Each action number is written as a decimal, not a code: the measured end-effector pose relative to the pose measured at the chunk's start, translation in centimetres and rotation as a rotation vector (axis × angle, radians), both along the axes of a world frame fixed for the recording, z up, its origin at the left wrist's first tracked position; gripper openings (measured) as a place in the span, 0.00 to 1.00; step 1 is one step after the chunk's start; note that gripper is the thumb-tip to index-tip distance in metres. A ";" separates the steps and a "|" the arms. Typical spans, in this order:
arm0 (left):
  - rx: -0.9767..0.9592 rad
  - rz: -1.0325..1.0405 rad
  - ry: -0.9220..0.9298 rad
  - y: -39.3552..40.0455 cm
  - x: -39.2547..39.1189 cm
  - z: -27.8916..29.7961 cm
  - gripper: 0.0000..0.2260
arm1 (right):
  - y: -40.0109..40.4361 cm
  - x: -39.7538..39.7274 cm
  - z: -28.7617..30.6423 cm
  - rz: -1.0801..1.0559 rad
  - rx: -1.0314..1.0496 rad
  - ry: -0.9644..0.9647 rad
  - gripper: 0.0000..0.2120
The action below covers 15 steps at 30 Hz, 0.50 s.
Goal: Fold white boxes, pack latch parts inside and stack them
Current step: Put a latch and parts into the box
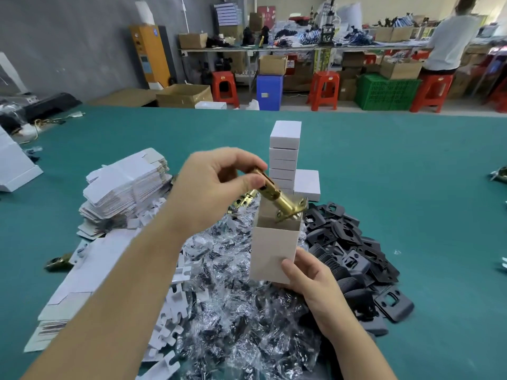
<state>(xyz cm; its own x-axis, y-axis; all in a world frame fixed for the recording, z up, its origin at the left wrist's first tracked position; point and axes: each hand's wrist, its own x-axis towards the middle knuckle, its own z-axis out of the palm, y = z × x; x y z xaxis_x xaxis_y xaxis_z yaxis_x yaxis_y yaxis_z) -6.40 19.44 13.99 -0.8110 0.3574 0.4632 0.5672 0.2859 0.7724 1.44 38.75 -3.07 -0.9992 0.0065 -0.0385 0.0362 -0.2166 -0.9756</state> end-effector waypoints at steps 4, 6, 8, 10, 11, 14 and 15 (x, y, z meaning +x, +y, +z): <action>-0.085 0.081 -0.004 0.7 -0.6 -2.1 0.08 | 0.2 0.0 -0.1 0.010 -0.031 0.021 0.16; -0.051 0.098 -0.015 0.6 -0.7 -2.4 0.08 | 0.3 0.0 -0.1 -0.011 -0.045 0.017 0.18; -0.039 0.106 -0.019 0.5 -0.9 -2.3 0.08 | 0.1 -0.1 -0.1 -0.043 -0.075 0.013 0.20; -0.112 0.112 0.004 0.5 -1.1 -2.1 0.08 | 0.0 -0.2 0.0 -0.057 -0.088 0.017 0.19; -0.159 0.106 0.017 0.7 -1.1 -2.1 0.07 | -0.1 -0.2 0.1 -0.059 -0.087 0.017 0.18; -0.254 0.072 0.035 1.4 -1.0 -2.4 0.07 | -0.2 -0.2 0.2 -0.057 -0.100 0.018 0.19; -0.285 0.057 0.037 1.7 -0.9 -2.5 0.07 | -0.2 -0.2 0.2 -0.055 -0.105 0.017 0.20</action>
